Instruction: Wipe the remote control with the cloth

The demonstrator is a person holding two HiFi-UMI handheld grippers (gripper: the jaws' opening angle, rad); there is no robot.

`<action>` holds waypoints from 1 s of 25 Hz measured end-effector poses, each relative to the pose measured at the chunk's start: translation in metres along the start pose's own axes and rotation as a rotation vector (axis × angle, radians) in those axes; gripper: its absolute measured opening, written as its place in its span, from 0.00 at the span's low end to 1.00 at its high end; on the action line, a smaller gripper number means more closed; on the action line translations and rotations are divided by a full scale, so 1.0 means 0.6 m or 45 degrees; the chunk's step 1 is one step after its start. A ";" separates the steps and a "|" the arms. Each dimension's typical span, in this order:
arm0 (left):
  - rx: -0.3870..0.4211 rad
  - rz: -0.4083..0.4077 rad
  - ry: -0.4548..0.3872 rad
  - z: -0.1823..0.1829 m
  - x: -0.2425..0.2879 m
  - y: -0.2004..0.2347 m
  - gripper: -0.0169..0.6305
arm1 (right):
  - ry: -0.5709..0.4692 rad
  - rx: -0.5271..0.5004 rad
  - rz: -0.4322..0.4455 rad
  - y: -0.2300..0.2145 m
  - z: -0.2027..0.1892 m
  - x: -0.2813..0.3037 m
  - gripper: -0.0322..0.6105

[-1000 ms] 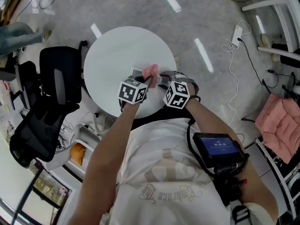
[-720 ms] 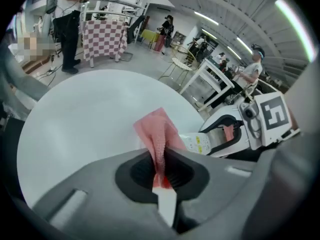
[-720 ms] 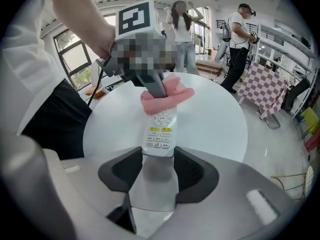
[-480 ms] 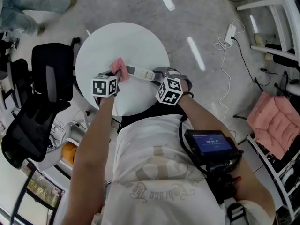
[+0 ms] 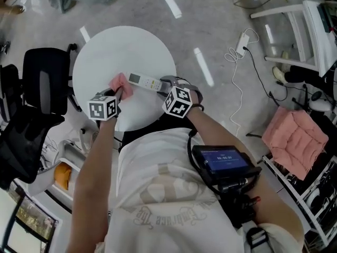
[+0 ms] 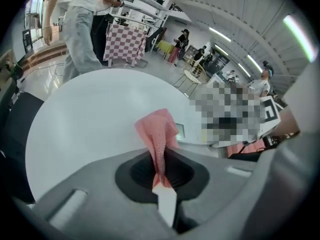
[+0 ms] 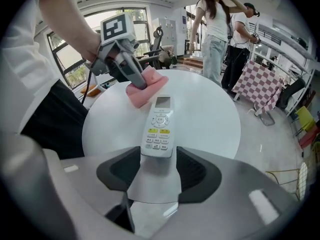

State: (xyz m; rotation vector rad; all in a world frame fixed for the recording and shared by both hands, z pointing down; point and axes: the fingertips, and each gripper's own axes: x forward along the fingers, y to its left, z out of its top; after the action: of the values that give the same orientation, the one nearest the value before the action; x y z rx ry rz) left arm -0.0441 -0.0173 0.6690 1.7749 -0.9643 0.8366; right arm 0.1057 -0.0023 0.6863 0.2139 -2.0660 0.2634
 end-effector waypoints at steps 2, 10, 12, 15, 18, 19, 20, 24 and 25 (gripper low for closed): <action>-0.007 -0.033 -0.030 -0.013 -0.002 -0.020 0.05 | 0.007 0.026 -0.011 -0.002 -0.002 -0.003 0.42; -0.119 -0.099 -0.197 -0.075 -0.050 -0.066 0.05 | 0.043 -0.035 -0.043 0.003 0.026 -0.014 0.37; -0.162 -0.098 -0.239 -0.091 -0.065 -0.064 0.05 | 0.063 -0.055 -0.032 0.003 0.038 -0.005 0.40; -0.214 -0.100 -0.292 -0.114 -0.089 -0.060 0.05 | 0.103 -0.064 -0.017 0.008 0.054 0.010 0.41; -0.286 -0.085 -0.353 -0.135 -0.114 -0.057 0.05 | 0.181 -0.051 -0.030 0.001 0.061 0.023 0.42; -0.318 -0.075 -0.378 -0.142 -0.121 -0.054 0.05 | 0.210 -0.051 -0.038 -0.004 0.064 0.029 0.43; -0.352 -0.066 -0.402 -0.151 -0.126 -0.050 0.05 | 0.235 -0.052 -0.044 -0.008 0.069 0.035 0.45; -0.476 -0.039 -0.467 -0.189 -0.140 -0.023 0.05 | 0.364 -0.056 -0.047 -0.012 0.074 0.059 0.47; -0.500 -0.033 -0.479 -0.196 -0.143 -0.020 0.05 | 0.390 -0.063 -0.049 -0.011 0.074 0.062 0.47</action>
State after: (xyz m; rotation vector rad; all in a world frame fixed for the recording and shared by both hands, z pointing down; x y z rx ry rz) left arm -0.0884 0.1170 0.6322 1.6189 -1.2479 0.2682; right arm 0.0527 -0.0225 0.6983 0.1713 -1.7610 0.2070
